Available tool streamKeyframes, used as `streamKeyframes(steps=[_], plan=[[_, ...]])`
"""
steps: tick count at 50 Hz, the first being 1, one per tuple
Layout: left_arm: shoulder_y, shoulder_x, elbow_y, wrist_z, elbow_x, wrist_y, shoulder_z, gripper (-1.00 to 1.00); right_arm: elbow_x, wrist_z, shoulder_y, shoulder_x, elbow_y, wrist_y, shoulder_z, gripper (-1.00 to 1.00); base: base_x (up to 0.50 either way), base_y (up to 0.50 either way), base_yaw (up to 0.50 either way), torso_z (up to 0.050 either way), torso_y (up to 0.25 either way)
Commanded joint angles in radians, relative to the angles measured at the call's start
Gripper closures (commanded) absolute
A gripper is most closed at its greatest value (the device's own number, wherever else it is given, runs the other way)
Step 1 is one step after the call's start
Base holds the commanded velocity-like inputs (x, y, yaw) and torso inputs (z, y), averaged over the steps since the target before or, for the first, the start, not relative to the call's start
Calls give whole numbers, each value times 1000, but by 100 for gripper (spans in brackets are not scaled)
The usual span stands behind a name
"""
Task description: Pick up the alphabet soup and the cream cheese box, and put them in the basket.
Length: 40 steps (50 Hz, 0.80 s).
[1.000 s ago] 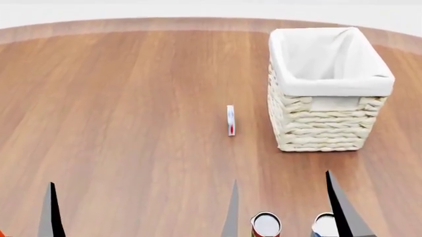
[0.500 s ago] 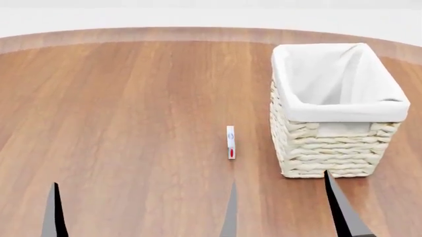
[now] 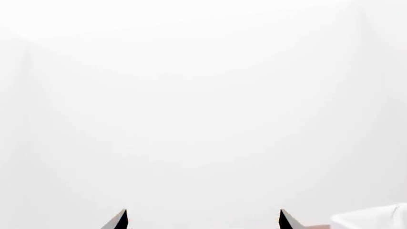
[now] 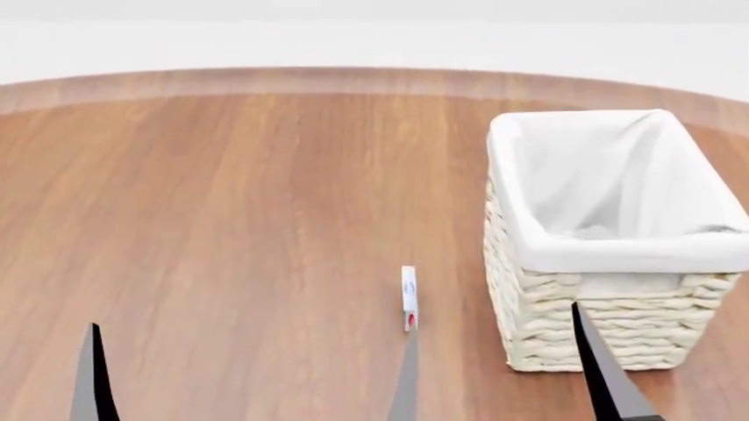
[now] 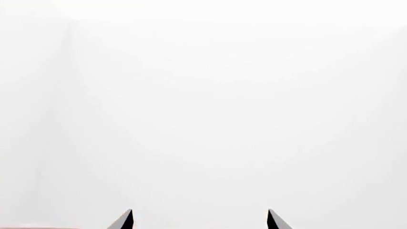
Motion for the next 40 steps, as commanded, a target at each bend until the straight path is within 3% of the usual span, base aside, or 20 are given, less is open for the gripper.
streamKeyframes(steps=[1, 40], plan=[[1, -6, -3, -7, -2, 5, 3, -100, 2, 8, 2, 7, 2, -3, -8, -100, 262, 0, 0, 0, 0], [5, -24, -1, -28, -7, 10, 11, -100, 0, 39, 0, 22, 8, -26, -27, -100, 245, 0, 0, 0, 1]])
